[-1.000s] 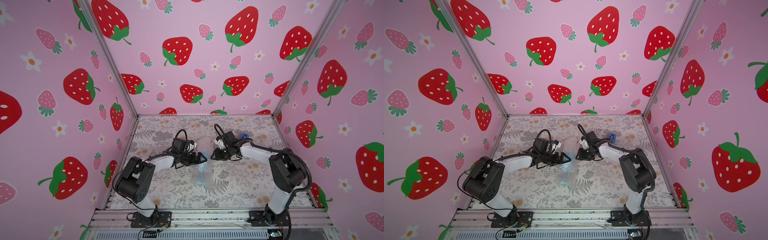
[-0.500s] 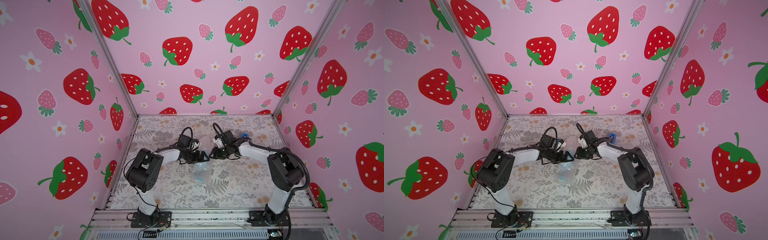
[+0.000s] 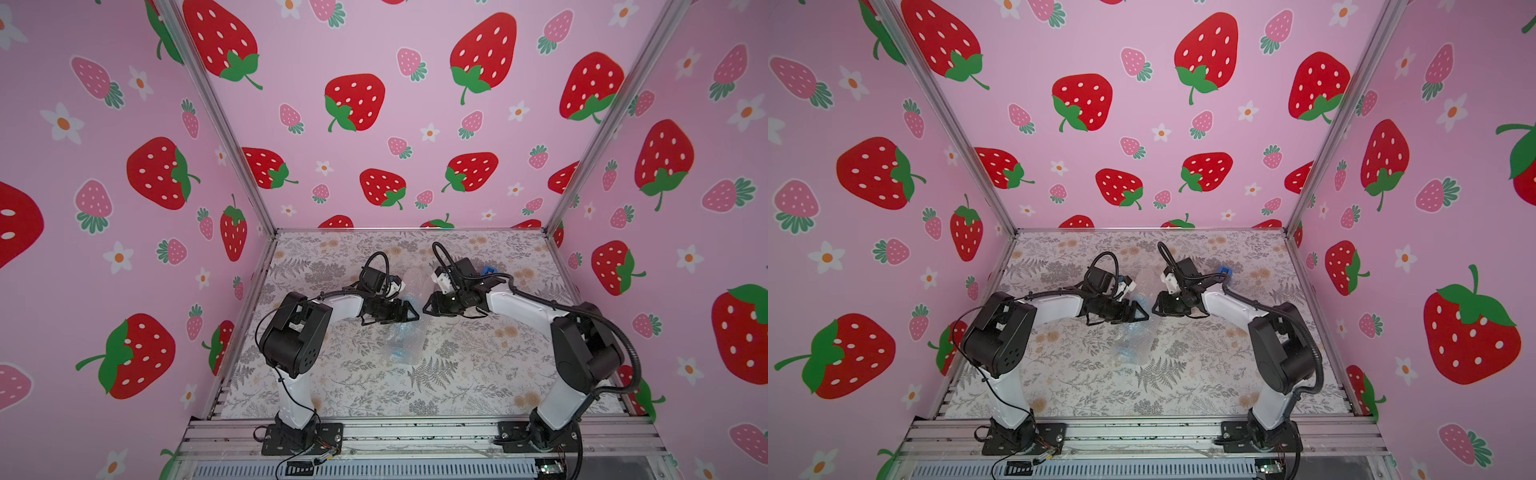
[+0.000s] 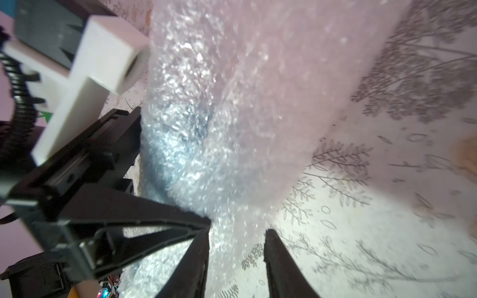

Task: Wrap wine glasses in bubble wrap
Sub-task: Pick up the bubble wrap from the center of the board, then place the bubble wrap at the center of the board.

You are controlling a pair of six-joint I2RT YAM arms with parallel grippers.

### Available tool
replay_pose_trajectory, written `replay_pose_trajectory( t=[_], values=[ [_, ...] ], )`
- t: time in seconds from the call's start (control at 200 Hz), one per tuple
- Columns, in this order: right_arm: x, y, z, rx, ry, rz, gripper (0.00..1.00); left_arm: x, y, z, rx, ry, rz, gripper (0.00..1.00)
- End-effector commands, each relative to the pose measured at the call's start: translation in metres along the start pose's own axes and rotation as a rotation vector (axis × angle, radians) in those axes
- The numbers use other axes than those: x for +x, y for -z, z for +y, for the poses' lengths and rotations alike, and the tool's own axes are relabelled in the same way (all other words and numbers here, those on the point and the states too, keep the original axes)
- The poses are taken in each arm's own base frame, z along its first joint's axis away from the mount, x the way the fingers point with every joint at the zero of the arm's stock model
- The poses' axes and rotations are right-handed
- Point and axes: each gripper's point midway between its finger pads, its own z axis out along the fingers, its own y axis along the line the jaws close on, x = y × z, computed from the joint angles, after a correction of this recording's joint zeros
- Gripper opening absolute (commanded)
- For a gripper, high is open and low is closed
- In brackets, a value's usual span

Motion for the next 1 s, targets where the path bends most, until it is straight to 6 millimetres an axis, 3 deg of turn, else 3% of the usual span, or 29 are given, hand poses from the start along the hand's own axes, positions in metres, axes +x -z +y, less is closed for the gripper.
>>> replay_pose_trajectory(
  t=[0.0,0.17,0.285,0.455,0.565,0.76,0.996],
  values=[
    [0.001,0.038,-0.013,0.054,-0.002,-0.056,0.38,-0.017,0.013,-0.023,0.051,-0.083,-0.095,0.71],
    [0.0,0.088,-0.019,0.103,0.017,-0.158,0.39,-0.039,0.038,-0.051,0.073,-0.19,-0.274,0.7],
    [-0.005,0.115,-0.007,0.089,0.052,-0.227,0.39,-0.05,0.05,-0.079,0.067,-0.318,-0.403,0.69],
    [-0.012,0.14,0.021,0.018,0.137,-0.266,0.39,-0.054,0.06,-0.123,0.087,-0.559,-0.576,0.68],
    [-0.011,0.148,0.029,-0.003,0.161,-0.27,0.39,-0.054,0.063,-0.147,0.111,-0.68,-0.67,0.67],
    [0.002,0.153,0.012,0.084,0.15,-0.262,0.39,-0.046,0.049,-0.159,0.122,-0.821,-0.784,0.63],
    [0.014,0.142,-0.006,0.139,0.121,-0.227,0.39,-0.039,0.027,-0.143,0.071,-0.859,-0.846,0.62]
  ],
)
